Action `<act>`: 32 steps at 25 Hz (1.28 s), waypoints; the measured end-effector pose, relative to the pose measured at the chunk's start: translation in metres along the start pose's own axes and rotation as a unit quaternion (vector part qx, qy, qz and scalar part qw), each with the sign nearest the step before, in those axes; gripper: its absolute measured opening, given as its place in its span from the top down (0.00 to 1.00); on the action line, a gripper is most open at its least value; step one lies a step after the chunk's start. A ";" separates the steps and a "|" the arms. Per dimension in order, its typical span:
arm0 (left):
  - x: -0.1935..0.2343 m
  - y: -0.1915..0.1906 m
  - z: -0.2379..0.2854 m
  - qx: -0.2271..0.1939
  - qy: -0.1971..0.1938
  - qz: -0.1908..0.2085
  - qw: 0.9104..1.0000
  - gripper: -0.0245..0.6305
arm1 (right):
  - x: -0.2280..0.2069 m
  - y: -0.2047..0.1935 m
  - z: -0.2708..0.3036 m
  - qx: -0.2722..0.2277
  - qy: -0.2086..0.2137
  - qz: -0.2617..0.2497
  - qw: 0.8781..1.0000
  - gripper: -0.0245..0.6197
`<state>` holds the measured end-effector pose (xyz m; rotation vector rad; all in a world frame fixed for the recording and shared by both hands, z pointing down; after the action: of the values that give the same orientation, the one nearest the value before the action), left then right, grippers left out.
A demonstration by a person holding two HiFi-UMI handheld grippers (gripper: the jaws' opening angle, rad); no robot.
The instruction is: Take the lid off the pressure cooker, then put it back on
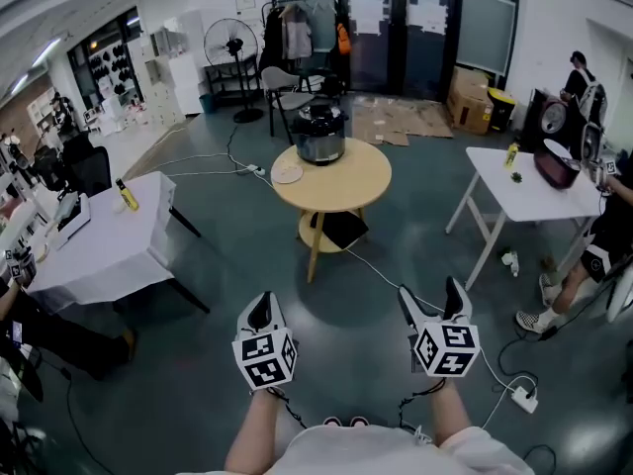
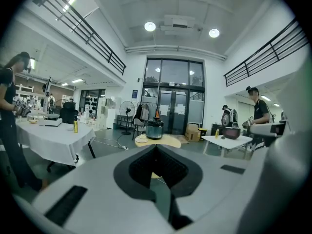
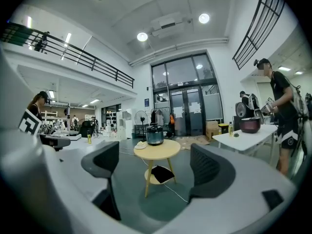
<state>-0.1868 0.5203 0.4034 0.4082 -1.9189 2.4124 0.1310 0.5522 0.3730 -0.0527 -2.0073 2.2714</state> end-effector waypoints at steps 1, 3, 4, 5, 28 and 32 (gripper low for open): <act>0.002 0.001 0.000 0.000 0.000 0.000 1.000 0.97 | 0.001 0.001 0.001 -0.002 -0.001 0.003 1.000 0.23; 0.006 0.001 0.002 0.002 -0.001 0.001 1.000 0.97 | 0.004 0.002 0.002 -0.004 -0.002 0.008 1.000 0.19; 0.009 0.000 0.003 0.003 -0.001 0.001 1.000 0.97 | 0.006 0.002 0.003 -0.006 -0.002 0.009 1.000 0.18; 0.011 -0.001 0.003 0.003 -0.001 0.001 1.000 0.97 | 0.007 0.002 0.003 -0.007 -0.003 0.008 1.000 0.17; 0.034 -0.011 0.079 0.027 0.010 -0.010 1.000 0.97 | -0.014 -0.032 0.077 0.041 -0.037 0.029 0.998 0.15; 0.034 -0.005 0.120 0.032 0.017 -0.020 0.999 0.97 | -0.029 -0.028 0.119 0.042 -0.037 0.034 0.998 0.15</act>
<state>-0.1968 0.4009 0.4400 0.4020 -1.8069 2.4444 0.1494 0.4356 0.4148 -0.0305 -1.9696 2.4320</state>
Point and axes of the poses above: the fingertips, and each gripper's own axes: z forward along the fingers, x to its left, y out of its top, the point moved 1 cm from there along -z, backward along the fingers, and after that the axes turned 7 degrees about -z, right-handed, at the moved point
